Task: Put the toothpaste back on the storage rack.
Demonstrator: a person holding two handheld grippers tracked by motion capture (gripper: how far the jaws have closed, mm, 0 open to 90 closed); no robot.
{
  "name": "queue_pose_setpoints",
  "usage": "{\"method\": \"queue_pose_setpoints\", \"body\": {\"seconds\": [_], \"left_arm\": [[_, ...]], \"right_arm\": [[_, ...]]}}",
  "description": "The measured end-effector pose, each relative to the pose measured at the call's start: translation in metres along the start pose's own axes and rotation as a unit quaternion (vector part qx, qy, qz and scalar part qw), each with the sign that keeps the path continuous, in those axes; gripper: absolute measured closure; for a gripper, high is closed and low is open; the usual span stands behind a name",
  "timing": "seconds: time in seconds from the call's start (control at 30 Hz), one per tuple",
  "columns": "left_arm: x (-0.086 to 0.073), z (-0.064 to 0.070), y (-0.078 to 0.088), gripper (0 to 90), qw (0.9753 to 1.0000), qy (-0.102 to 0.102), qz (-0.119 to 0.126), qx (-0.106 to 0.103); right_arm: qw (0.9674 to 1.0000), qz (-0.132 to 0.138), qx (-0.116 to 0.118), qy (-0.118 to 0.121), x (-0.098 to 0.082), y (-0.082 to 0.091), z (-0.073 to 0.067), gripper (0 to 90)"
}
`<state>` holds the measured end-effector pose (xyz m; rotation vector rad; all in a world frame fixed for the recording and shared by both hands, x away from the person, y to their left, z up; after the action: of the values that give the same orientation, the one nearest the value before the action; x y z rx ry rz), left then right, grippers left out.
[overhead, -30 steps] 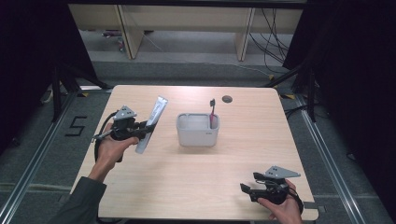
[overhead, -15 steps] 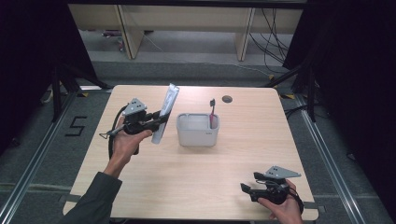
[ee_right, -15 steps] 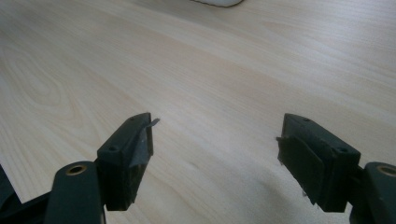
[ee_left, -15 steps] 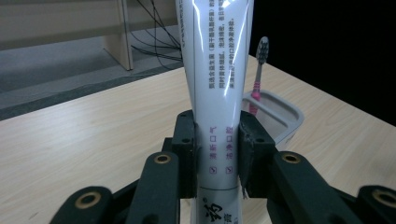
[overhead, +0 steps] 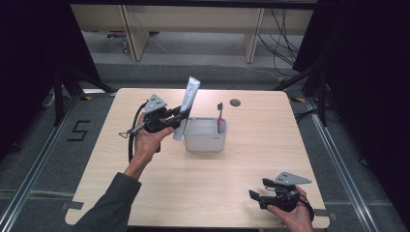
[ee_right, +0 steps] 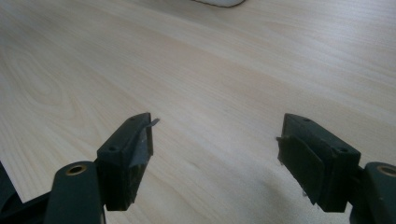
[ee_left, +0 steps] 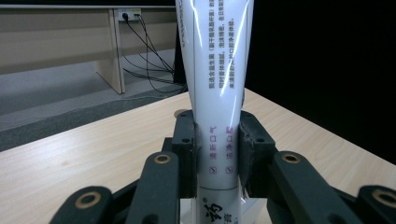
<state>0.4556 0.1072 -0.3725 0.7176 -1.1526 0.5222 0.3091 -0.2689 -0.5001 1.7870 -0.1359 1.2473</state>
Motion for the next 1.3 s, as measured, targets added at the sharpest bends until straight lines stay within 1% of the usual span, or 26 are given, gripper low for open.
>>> {"method": "queue_pose_setpoints", "body": {"seconds": [0.1, 0.13, 0.17, 0.2, 0.23, 0.27, 0.37, 0.4, 0.43, 0.5, 0.67, 0.77, 0.87, 0.97, 1.03, 1.2, 1.23, 1.27, 1.3], "left_arm": [[0.003, 0.002, -0.007, 71.3, 1.0, -0.002, 0.005, 0.001], [0.004, 0.004, -0.01, 71.2, 1.0, -0.001, 0.009, 0.001], [0.005, 0.004, -0.012, 71.2, 0.9999, 0.0, 0.013, 0.001], [0.007, 0.005, -0.015, 71.2, 0.9999, 0.004, 0.014, -0.002], [0.008, 0.006, -0.017, 71.2, 0.9998, 0.007, 0.02, -0.001], [0.009, 0.007, -0.019, 71.2, 0.9997, 0.01, 0.022, -0.003], [0.011, 0.009, -0.026, 71.2, 0.9996, 0.008, 0.025, -0.003], [0.012, 0.01, -0.028, 71.2, 0.9996, 0.011, 0.025, -0.004], [0.012, 0.011, -0.03, 71.1, 0.9996, 0.009, 0.026, -0.003], [0.012, 0.012, -0.035, 71.1, 0.9996, 0.013, 0.026, -0.007], [0.008, 0.013, -0.046, 71.1, 0.9996, 0.01, 0.025, -0.006], [0.005, 0.014, -0.051, 71.1, 0.9996, 0.009, 0.025, -0.004], [0.002, 0.012, -0.057, 71.1, 0.9995, 0.014, 0.029, 0.001], [-0.001, 0.011, -0.06, 71.1, 0.9993, 0.018, 0.032, 0.001], [-0.003, 0.01, -0.064, 71.0, 0.9993, 0.016, 0.032, 0.005], [-0.009, 0.008, -0.071, 70.9, 0.999, 0.026, 0.035, 0.009], [-0.01, 0.008, -0.072, 71.0, 0.9991, 0.025, 0.033, 0.01], [-0.012, 0.008, -0.073, 70.9, 0.9991, 0.024, 0.033, 0.01], [-0.013, 0.008, -0.074, 70.9, 0.9992, 0.023, 0.031, 0.012]], "right_arm": [[1.0, -0.001, 0.002, 0.0, 0.0, 0.0, 0.0, 27.0], [0.9999, -0.002, 0.008, -0.015, 0.0, 0.0, -0.001, 27.0], [0.9999, -0.002, 0.008, -0.015, 0.0, 0.0, -0.001, 27.0], [0.9999, -0.002, 0.008, -0.014, 0.0, 0.0, -0.001, 27.0], [0.9999, 0.003, 0.008, -0.013, -0.001, -0.001, -0.001, 27.0], [1.0, 0.002, 0.001, -0.001, -0.001, 0.0, 0.001, 27.0], [1.0, 0.003, 0.001, -0.001, -0.001, 0.0, 0.001, 27.0], [1.0, 0.002, 0.002, -0.002, -0.001, 0.0, 0.001, 27.0], [1.0, 0.003, 0.002, -0.001, -0.001, 0.0, 0.002, 27.0], [1.0, 0.002, 0.003, -0.003, -0.001, 0.0, 0.001, 27.0], [1.0, -0.002, 0.007, 0.002, 0.0, 0.0, 0.0, 27.0], [0.9999, -0.003, 0.01, -0.001, -0.001, -0.001, 0.0, 27.0], [0.9999, -0.002, 0.01, 0.002, -0.001, -0.001, 0.0, 27.0], [0.9999, -0.002, 0.01, 0.004, 0.0, -0.001, 0.0, 27.0], [1.0, -0.002, 0.008, 0.005, 0.0, -0.001, 0.0, 27.0], [0.9999, -0.002, 0.008, 0.006, 0.0, -0.001, 0.0, 27.0], [0.9999, -0.005, 0.014, -0.007, -0.001, -0.001, -0.002, 27.0], [0.9999, -0.003, 0.008, 0.007, 0.0, -0.001, 0.0, 27.0], [0.9999, -0.003, 0.011, 0.004, 0.0, -0.001, -0.001, 27.0]]}}
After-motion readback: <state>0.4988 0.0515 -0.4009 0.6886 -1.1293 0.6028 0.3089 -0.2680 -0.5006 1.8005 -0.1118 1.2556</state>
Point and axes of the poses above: each handheld gripper's, and its own axes: y roughly backward along the jaws, x roughly out of its top, z roughly to its right, the point moved 1 cm from there along -y, roughly forward along the jaws, and after that the axes turned 7 degrees about y, right-handed, at the moved point
